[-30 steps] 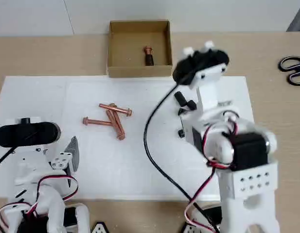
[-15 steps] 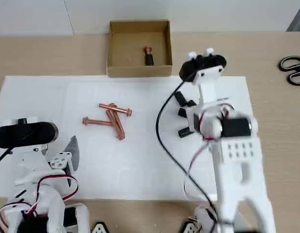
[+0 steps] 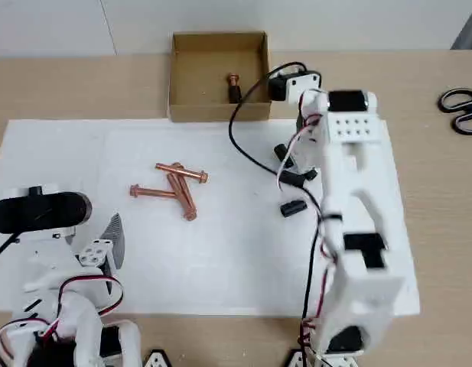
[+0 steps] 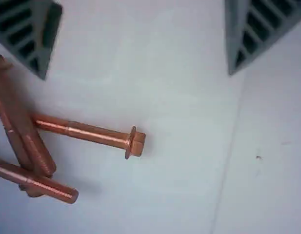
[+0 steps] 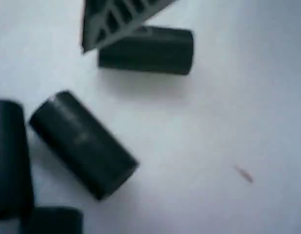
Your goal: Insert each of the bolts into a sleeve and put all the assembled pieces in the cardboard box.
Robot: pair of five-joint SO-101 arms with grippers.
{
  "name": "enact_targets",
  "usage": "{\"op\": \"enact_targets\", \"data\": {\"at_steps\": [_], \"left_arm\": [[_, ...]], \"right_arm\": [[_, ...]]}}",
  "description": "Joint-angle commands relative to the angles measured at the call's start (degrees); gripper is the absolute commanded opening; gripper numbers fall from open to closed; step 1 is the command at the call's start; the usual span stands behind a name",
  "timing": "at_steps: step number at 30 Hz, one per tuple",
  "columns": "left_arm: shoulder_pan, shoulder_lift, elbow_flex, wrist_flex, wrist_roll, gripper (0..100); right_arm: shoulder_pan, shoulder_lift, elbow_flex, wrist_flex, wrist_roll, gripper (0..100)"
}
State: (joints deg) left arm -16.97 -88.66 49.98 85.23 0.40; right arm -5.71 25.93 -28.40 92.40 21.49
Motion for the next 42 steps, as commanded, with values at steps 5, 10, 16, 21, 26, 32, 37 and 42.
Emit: {"op": "enact_targets", "data": {"at_steps": [5,10,16,21,26,32,37,42], "left_arm": [[-0.3,-0.1,-0.1,-1.4,0.4,23],[-0.3,-0.1,-0.1,-1.4,0.4,23],[-0.3,-0.1,-0.1,-1.4,0.4,23],[-0.3,-0.1,-0.1,-1.4,0.4,23],[-0.3,-0.1,0.0,-1.4,0.4,23],[-0.3,-0.1,0.0,-1.4,0.4,23],[-0.3,-0.1,0.0,-1.4,0.4,23],[-0.3,-0.1,0.0,-1.4,0.4,23]], "right_arm": [[0.3,12.2,-15.5,2.2,3.2,26.2],[0.2,15.5,-15.6,1.6,3.2,26.2],[0.1,17.4,-15.6,0.7,3.2,26.2],[-0.6,19.0,-15.6,-0.2,3.2,26.2],[-2.4,21.1,-15.6,-0.6,3.2,26.2],[-2.6,22.5,-15.6,-1.9,3.2,24.7],[-2.2,24.0,-15.6,-1.9,3.2,11.0],[-2.2,24.0,-15.6,-1.4,3.2,2.8]]}}
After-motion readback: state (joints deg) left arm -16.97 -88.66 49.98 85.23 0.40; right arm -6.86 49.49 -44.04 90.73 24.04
